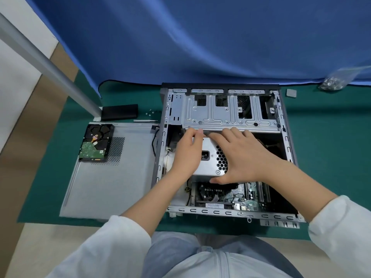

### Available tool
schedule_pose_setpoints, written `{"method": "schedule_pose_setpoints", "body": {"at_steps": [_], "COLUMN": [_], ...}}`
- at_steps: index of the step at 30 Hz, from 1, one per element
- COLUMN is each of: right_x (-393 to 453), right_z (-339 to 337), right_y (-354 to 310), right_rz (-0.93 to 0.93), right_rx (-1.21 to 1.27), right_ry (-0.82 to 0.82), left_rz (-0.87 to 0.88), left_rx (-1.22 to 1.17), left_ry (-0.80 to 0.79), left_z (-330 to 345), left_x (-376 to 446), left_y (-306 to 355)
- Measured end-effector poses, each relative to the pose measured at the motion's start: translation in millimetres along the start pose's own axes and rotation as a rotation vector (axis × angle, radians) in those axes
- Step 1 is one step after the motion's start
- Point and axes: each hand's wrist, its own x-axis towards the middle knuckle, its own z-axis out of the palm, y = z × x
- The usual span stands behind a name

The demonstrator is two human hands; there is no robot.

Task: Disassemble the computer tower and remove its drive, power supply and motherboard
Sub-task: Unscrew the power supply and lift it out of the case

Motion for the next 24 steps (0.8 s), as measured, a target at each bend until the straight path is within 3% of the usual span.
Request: {"method": "schedule_pose_setpoints", "body": {"at_steps": [2, 4, 6, 8, 10, 13, 16, 19, 24], "right_x": [5.3, 19.0, 43.6, 75.9, 108.9, 153.2, 185.6, 197.3, 194.5], "right_z": [-9.4, -29.0, -47.4, -54.8, -51.9, -38.5, -19.3, -0.8, 10.3], "right_y": [0.6, 6.6, 15.2, 19.7, 18.8, 9.8, -4.6, -10.7, -5.1], "right_rz": [-0.012, 0.030, 0.080, 0.099, 0.093, 0.068, 0.070, 0.095, 0.086], "right_rx": [0.060, 0.272, 0.473, 0.502, 0.444, 0.306, 0.271, 0.333, 0.417], "right_ry": [-0.123, -0.325, -0.410, -0.304, -0.185, -0.288, -0.352, -0.358, -0.323], "left_rz": [-0.004, -0.011, -0.013, 0.003, 0.077, 0.159, -0.044, -0.164, -0.036], "left_rx": [0.010, 0.003, -0.027, -0.037, 0.023, 0.205, 0.349, 0.579, 0.902], "left_ry": [-0.003, -0.035, -0.104, -0.121, -0.014, 0.200, 0.272, 0.159, -0.020], "left_z": [-1.3, -4.2, -8.9, -19.8, -39.2, -82.5, -124.7, -147.5, -146.5], "left_x": [0.3, 2.9, 9.0, 18.2, 28.6, 51.0, 79.1, 110.4, 169.6], "left_y": [-0.8, 1.6, 5.1, 7.9, 6.3, -13.6, -52.8, -90.9, -114.9]}}
